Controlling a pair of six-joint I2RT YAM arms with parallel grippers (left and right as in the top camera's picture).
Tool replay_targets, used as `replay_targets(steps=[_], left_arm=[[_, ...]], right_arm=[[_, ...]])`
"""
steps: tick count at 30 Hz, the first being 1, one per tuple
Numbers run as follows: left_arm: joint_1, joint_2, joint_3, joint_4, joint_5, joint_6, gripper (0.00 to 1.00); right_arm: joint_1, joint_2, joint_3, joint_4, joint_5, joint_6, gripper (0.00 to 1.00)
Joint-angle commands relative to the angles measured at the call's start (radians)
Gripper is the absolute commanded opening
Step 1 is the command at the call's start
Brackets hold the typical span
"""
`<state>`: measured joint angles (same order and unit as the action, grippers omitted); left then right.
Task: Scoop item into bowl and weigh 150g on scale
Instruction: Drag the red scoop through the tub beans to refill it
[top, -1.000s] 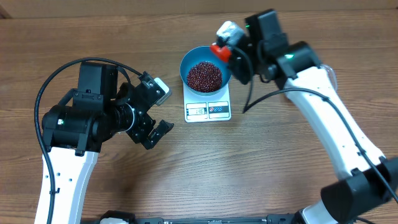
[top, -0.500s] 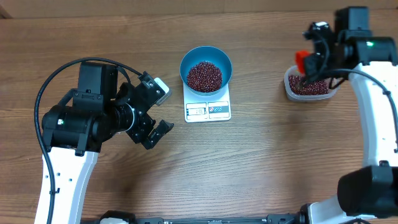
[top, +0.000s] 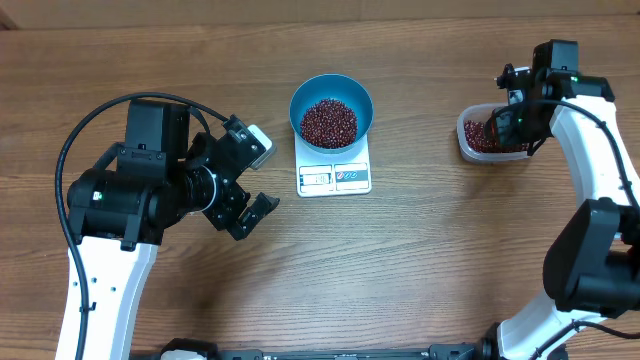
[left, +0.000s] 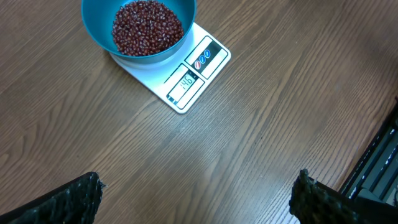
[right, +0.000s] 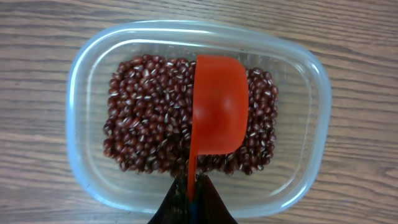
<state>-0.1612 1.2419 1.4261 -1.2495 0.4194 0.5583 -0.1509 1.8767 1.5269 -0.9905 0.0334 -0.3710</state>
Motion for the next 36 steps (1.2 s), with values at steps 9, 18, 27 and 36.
replay_targets(steps=[9,18,27,36], left_arm=[[0.004,0.002,0.014,0.000,0.015,0.022,1.00],[0.004,0.002,0.014,0.000,0.015,0.022,1.00],[0.004,0.002,0.014,0.000,0.015,0.022,1.00],[0.004,0.002,0.014,0.000,0.015,0.022,1.00]], right_arm=[[-0.004,0.103,-0.001,-0.034,-0.187,-0.003,0.04],[-0.004,0.102,0.000,-0.059,-0.254,0.013,0.04],[-0.044,0.102,0.000,-0.073,-0.381,0.095,0.04],[-0.151,0.102,0.000,-0.095,-0.599,0.114,0.04]])
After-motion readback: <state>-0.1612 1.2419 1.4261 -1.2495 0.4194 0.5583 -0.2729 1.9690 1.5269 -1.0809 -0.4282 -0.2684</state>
